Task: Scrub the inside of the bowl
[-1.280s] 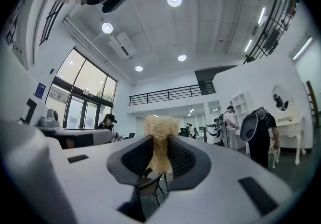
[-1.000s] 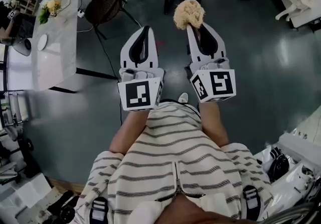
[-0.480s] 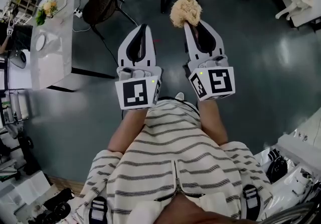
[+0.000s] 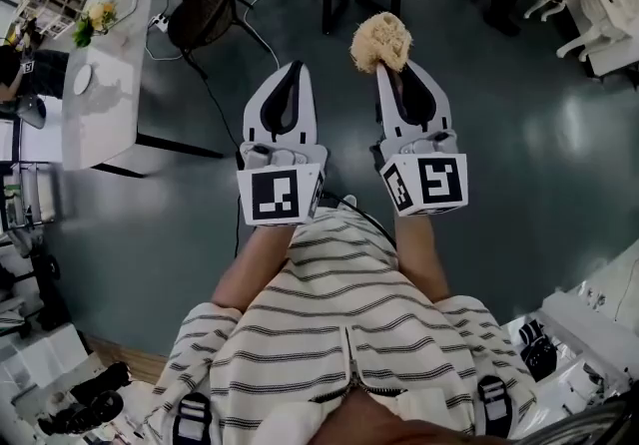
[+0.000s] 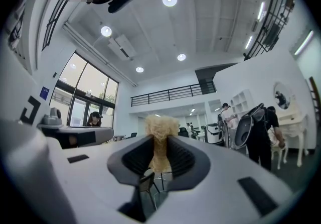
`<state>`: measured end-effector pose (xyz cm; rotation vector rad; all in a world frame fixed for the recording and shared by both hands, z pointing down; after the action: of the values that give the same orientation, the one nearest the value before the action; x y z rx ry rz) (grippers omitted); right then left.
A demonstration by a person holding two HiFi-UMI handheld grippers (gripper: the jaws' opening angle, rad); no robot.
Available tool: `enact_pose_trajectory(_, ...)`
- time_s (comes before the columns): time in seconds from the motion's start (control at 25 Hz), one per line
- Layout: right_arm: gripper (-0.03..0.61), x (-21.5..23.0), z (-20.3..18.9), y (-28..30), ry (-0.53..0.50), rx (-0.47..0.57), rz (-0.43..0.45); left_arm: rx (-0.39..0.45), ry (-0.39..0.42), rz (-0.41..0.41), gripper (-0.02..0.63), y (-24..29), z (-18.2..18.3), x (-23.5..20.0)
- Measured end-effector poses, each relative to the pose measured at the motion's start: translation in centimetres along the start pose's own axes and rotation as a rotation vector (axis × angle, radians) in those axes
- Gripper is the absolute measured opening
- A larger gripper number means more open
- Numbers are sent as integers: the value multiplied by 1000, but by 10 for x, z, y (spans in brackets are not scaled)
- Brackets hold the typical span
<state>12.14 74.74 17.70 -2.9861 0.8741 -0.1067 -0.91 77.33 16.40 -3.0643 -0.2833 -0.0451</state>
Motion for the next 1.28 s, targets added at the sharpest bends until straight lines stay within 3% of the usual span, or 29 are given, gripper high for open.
enact_pose_trajectory(0.4, 86, 29, -15, 61, -32, -23, -1, -14, -23, -16, 3, 72, -26, -19)
enact_pose_trajectory(0.96, 86, 75, -5, 280, -86, -75, -11, -14, -94, -53, 3, 276, -32, -135)
enact_pose_trajectory(1.28, 86, 103, 1, 369, -111, -94, -54, -30, -90, -113, 3, 367, -37, -170)
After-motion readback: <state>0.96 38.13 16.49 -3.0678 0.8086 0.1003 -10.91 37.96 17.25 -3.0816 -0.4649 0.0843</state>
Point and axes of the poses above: the fingertips, and each gripper's own axes: y forward along the fingers, x to its right, z out of its top, the point moved 2 cm from there along -y, backward along the fingers, and after that the axes turned 4 degrees about -x, right-handed, at the moved point
